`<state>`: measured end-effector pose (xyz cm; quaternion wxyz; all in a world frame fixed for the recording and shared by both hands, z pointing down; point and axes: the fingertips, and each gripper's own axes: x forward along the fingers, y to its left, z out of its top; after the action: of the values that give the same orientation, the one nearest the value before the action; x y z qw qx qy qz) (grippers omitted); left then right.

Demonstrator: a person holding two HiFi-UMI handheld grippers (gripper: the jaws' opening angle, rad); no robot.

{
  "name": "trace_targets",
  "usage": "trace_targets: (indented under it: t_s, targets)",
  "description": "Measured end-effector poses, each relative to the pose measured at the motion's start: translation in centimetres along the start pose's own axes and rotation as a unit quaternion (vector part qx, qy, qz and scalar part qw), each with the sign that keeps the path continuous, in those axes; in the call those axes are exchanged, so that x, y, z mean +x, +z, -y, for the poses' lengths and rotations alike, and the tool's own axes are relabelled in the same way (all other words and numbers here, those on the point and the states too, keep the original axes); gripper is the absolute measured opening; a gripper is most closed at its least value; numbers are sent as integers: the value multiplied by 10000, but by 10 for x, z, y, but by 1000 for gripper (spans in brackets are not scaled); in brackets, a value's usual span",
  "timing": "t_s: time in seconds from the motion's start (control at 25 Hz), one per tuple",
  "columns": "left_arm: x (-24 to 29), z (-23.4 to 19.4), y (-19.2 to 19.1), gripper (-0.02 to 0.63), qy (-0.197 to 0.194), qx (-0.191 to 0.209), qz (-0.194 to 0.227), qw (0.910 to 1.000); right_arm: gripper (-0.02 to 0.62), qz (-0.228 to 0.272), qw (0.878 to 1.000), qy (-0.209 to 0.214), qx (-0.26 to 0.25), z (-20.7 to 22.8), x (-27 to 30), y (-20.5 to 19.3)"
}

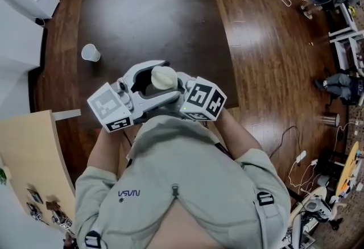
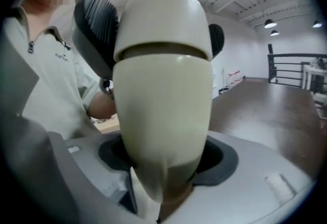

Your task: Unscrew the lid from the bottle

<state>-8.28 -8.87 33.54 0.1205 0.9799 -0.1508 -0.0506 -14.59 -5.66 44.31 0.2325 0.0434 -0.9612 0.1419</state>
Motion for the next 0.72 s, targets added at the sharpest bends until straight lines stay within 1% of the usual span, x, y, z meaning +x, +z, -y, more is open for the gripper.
trace_targets:
  t_s: [0.08, 0.16, 0.2, 0.28, 0.4, 0.48, 0.56, 0.64, 0.72]
  targets:
    - [2, -6, -2, 307, 446, 214, -35, 9988, 302, 40, 9975, -704, 40, 15, 0, -1]
    - [3, -11, -4, 307, 875, 421, -41, 9953, 302, 103, 9918, -1272, 109, 28, 1, -2]
    - [3, -14, -6, 307, 1071, 491, -44, 9930, 302, 138, 9886, -1493, 156, 33, 2, -3]
    - [4, -18, -10, 307, 1393, 507, -70, 9889, 302, 169, 9817, -1881, 223, 42, 5, -6]
    - [5, -23, -11, 306, 1747, 533, -95, 9831, 302, 192, 9703, -2403, 175, 52, 3, -8]
    - [5, -24, -11, 305, 1878, 556, -59, 9806, 302, 202, 9632, -2678, 86, 57, 1, -8]
    - [5, -23, -10, 305, 1933, 597, -29, 9793, 302, 206, 9582, -2854, 36, 59, 0, -9]
    - [5, -21, -11, 305, 1948, 616, -34, 9789, 302, 204, 9559, -2928, 25, 59, 0, -11]
    - [5, -21, -13, 305, 1929, 593, -52, 9794, 302, 176, 9565, -2911, 36, 58, 1, -12]
